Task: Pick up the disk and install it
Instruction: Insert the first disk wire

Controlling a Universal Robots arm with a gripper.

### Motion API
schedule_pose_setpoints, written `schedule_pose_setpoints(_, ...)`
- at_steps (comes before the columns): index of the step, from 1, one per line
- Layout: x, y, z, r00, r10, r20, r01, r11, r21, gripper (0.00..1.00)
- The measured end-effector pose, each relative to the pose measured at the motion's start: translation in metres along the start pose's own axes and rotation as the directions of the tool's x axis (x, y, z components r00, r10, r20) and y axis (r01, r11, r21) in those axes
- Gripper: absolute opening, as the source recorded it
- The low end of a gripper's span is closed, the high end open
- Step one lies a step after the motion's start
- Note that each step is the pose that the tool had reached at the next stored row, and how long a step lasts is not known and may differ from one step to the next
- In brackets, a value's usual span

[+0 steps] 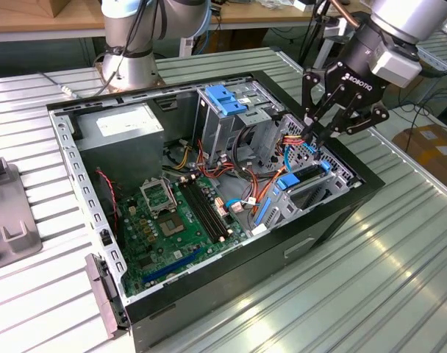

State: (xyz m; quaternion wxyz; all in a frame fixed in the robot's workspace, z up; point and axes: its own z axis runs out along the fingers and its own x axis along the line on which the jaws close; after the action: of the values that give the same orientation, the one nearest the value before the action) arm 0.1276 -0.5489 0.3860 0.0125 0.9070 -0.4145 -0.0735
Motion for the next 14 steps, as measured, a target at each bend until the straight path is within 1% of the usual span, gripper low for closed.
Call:
schedule_pose_setpoints(2, 0.0005, -0.0025, -0.0003, 0.9999, 0.008, -0.0065, -0.008, 1.0, -0.0052, 0.34)
schedule_pose_setpoints(3, -0.0004, -0.004, -0.0001, 0.9999, 0.01, -0.0103, -0.01, 0.9999, -0.0083, 0.34)
schedule_pose_setpoints(4, -0.003, -0.0063, 0.0005, 0.9999, 0.011, -0.012, -0.011, 0.9999, -0.0097, 0.34)
schedule_pose_setpoints(7, -0.0085, -0.0114, 0.0019, 0.9998, 0.013, -0.0142, -0.013, 0.9999, -0.0114, 0.34)
schedule_pose_setpoints(8, -0.0095, -0.0129, 0.0027, 0.9998, 0.013, -0.015, -0.014, 0.9998, -0.0121, 0.34)
schedule_pose_setpoints(11, -0.0105, -0.0173, 0.0046, 0.9997, 0.016, -0.0204, -0.017, 0.9997, -0.0167, 0.34)
schedule_pose_setpoints(13, -0.0102, -0.0216, 0.0061, 0.9995, 0.018, -0.0269, -0.019, 0.9996, -0.0221, 0.34)
schedule_pose_setpoints(14, -0.0106, -0.0224, 0.0065, 0.9994, 0.019, -0.0286, -0.019, 0.9995, -0.0236, 0.34)
